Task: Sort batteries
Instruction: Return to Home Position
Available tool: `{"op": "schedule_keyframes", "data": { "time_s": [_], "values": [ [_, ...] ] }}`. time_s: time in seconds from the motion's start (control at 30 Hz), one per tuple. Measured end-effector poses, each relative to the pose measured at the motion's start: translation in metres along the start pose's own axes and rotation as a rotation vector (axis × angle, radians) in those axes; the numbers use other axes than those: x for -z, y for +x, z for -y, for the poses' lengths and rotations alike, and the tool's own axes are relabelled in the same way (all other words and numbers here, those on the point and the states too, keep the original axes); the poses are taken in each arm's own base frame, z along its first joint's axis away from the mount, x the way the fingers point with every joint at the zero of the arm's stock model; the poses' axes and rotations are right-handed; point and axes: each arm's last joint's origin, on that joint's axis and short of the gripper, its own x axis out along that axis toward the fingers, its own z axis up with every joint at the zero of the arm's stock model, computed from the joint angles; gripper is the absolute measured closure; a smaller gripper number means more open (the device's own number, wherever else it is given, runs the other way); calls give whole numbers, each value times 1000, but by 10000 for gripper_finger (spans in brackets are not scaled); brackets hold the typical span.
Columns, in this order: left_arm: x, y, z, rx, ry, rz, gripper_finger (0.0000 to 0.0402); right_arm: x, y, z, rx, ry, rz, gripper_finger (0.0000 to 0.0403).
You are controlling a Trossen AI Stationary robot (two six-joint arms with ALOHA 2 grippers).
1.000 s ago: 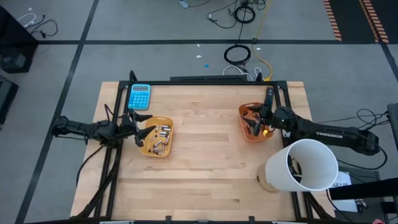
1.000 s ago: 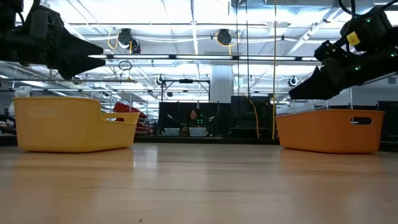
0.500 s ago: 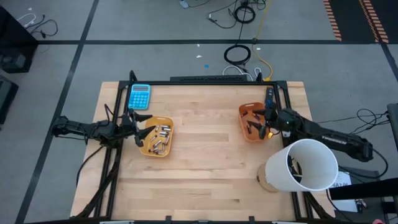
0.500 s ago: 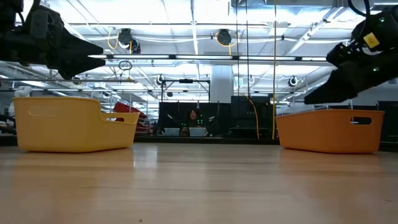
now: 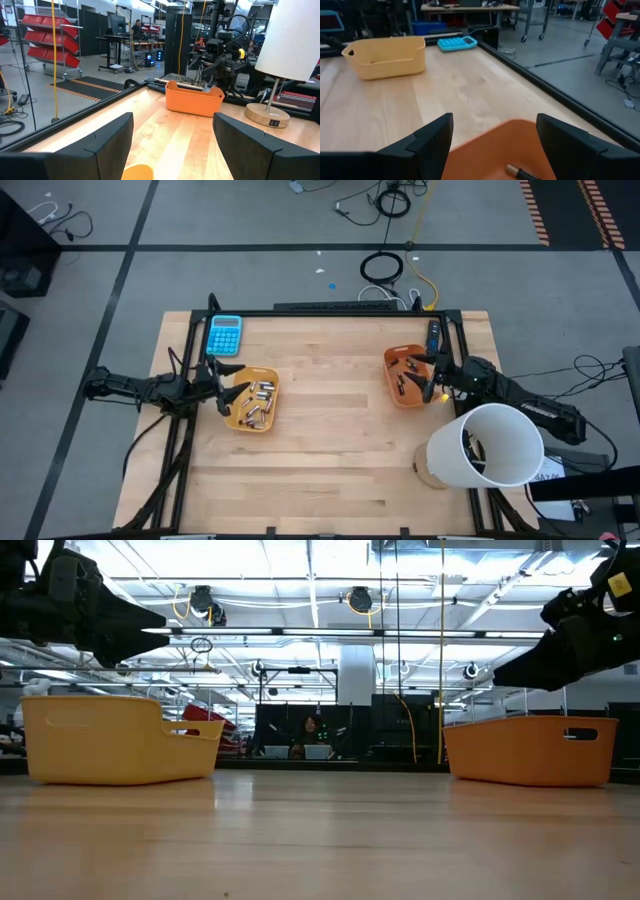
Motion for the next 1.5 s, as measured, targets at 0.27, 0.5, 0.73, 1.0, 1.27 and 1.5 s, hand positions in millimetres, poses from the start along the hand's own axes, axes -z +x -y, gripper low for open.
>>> {"op": "schedule_keyframes", "data": {
  "time_s": [0.27, 0.5, 0.73, 1.0, 1.27, 1.5],
  "values": [
    [0, 0, 0, 0, 0, 0, 121, -2, -3, 0, 0, 3, 36, 126],
    [0, 0, 0, 0, 0, 0, 121, -2, -3, 0, 0, 3, 35, 126],
    [0, 0, 0, 0, 0, 0, 120, -2, -3, 0, 0, 3, 35, 126],
    [0, 0, 0, 0, 0, 0, 121, -2, -3, 0, 1, 3, 35, 126],
    [0, 0, 0, 0, 0, 0, 121, -2, -3, 0, 1, 3, 35, 126],
    [0, 0, 0, 0, 0, 0, 121, -2, -3, 0, 1, 3, 34, 126]
  ]
}}
